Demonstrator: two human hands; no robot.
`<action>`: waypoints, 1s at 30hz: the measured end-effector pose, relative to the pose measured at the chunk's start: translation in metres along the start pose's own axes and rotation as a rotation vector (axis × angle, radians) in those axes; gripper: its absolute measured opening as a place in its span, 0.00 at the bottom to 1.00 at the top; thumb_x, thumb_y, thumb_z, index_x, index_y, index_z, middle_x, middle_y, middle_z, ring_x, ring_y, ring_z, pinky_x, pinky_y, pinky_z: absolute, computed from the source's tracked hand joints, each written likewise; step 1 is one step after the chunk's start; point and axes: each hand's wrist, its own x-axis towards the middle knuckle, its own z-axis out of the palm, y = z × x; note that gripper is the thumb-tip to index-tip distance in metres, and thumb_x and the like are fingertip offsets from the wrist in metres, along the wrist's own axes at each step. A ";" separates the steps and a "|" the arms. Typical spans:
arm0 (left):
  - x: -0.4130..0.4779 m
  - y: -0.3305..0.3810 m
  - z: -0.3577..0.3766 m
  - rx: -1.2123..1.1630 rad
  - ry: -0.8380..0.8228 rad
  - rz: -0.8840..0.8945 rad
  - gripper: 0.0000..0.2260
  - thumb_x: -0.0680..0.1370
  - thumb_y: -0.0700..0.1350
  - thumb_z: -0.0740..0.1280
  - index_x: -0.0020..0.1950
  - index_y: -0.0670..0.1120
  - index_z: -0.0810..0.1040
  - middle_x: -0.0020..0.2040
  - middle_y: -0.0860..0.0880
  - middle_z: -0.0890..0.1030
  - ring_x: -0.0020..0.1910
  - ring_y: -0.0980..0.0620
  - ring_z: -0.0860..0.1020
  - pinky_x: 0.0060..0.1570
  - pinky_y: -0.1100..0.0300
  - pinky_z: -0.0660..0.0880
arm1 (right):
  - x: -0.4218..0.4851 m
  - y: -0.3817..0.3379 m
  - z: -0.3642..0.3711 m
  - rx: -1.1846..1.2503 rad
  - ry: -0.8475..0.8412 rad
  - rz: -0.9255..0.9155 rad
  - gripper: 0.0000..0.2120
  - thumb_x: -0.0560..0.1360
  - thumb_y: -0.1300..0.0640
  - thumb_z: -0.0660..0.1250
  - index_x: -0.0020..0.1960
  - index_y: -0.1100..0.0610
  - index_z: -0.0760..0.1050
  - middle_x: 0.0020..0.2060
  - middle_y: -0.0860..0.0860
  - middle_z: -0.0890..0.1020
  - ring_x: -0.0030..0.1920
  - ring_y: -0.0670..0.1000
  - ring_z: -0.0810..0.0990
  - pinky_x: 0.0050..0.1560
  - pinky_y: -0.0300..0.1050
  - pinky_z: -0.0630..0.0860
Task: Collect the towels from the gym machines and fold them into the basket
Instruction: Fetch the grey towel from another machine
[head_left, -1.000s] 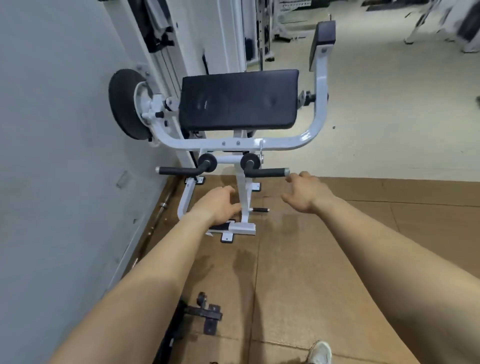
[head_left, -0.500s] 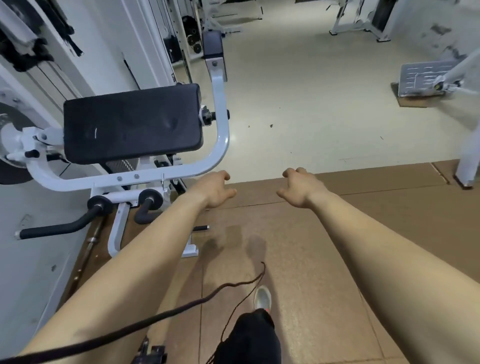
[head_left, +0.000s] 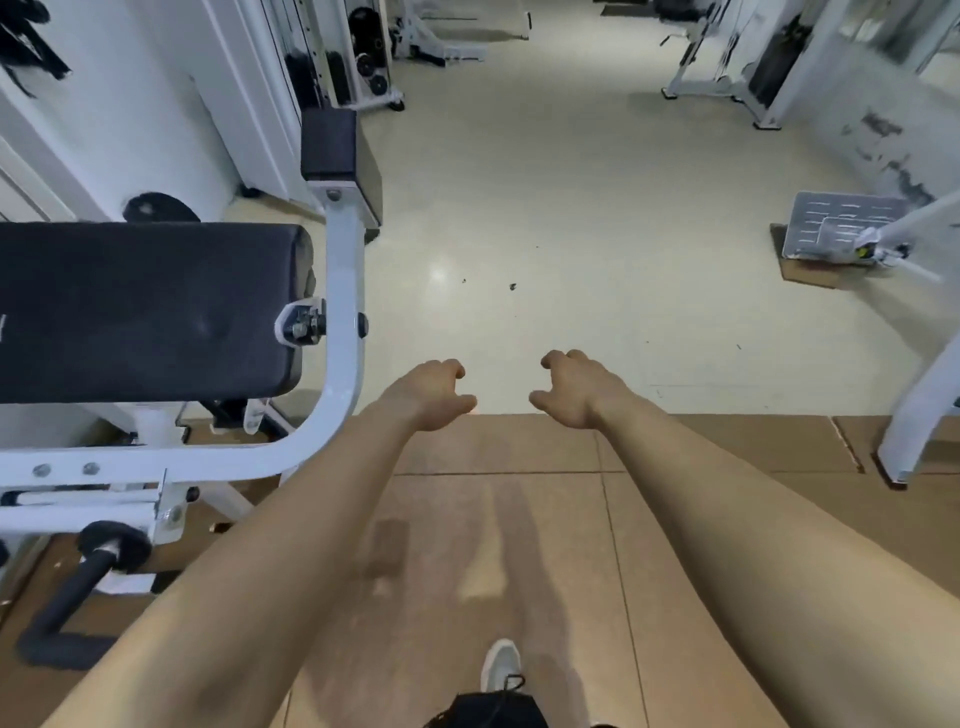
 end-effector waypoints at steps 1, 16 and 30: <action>0.016 0.005 -0.006 -0.013 0.009 -0.017 0.26 0.79 0.55 0.63 0.76 0.47 0.65 0.72 0.47 0.70 0.68 0.47 0.71 0.61 0.53 0.71 | 0.018 0.003 -0.011 -0.012 0.000 -0.022 0.28 0.78 0.48 0.61 0.75 0.54 0.62 0.69 0.55 0.69 0.65 0.59 0.72 0.62 0.55 0.71; 0.265 0.056 -0.095 -0.074 0.126 -0.374 0.26 0.80 0.56 0.63 0.75 0.47 0.66 0.70 0.46 0.72 0.66 0.46 0.73 0.62 0.51 0.72 | 0.336 0.039 -0.162 -0.138 -0.079 -0.402 0.27 0.79 0.46 0.62 0.74 0.55 0.64 0.69 0.56 0.69 0.66 0.59 0.72 0.61 0.53 0.71; 0.440 0.028 -0.211 -0.267 0.324 -0.696 0.26 0.79 0.56 0.64 0.75 0.48 0.66 0.72 0.47 0.69 0.66 0.46 0.72 0.64 0.49 0.71 | 0.592 -0.060 -0.279 -0.296 -0.108 -0.756 0.27 0.79 0.46 0.62 0.74 0.55 0.64 0.68 0.56 0.69 0.65 0.59 0.72 0.62 0.54 0.71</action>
